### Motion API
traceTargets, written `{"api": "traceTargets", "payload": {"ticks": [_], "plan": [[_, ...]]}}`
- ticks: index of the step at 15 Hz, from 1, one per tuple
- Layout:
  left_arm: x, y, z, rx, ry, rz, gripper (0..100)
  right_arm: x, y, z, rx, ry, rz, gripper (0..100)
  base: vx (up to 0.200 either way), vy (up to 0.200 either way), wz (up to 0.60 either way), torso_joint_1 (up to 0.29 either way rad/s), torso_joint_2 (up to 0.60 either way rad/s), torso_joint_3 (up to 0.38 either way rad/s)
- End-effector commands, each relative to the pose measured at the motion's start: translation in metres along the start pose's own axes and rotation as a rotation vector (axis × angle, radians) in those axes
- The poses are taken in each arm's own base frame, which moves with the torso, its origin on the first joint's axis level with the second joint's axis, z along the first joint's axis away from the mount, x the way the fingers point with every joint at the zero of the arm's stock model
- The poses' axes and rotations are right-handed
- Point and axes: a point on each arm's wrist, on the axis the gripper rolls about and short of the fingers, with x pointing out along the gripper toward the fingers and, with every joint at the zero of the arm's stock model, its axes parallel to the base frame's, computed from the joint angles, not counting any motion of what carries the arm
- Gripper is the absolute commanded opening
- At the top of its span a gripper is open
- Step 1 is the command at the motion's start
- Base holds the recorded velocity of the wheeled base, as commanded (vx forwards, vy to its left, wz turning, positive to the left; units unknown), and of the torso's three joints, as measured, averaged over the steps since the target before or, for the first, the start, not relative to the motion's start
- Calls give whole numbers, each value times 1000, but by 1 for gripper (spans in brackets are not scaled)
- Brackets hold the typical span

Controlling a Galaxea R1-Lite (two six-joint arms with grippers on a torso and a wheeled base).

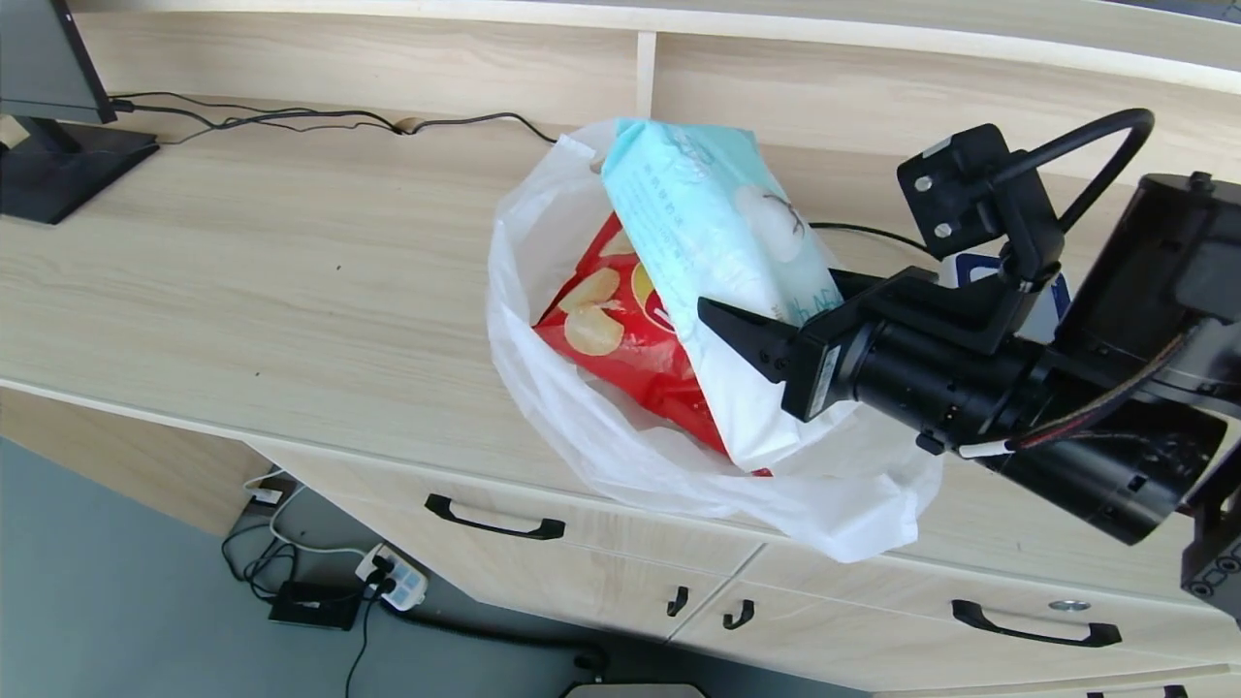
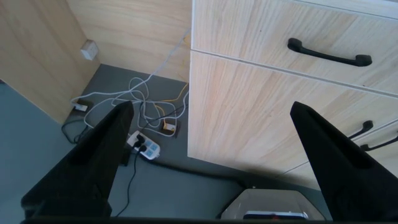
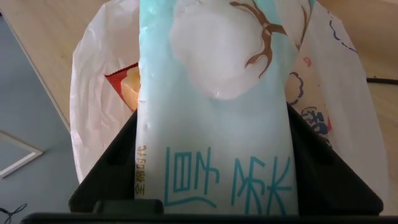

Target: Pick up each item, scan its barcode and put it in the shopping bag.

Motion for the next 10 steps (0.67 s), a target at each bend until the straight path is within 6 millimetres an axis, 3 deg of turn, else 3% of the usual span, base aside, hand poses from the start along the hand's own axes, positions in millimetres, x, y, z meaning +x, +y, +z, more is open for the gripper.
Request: {"api": "traceTargets", "payload": {"ticks": [1,6,7,10], "plan": [[0,0,0,-1,1,0,100,7,2,-6,-5,20,5,0,0,0,0,0,0,0],[0,0,0,-1,1,0,100,11,1,0,-31,-2,-8,0,0,0,0,0,0,0],[0,0,0,-1,1,0,100,11,2,-3,-48,8,-2,100,0,0,0,0,0,0],[0,0,0,-1,1,0,100,12,2,-1,-49,-1,-4,100,0,0,0,0,0,0]]}}
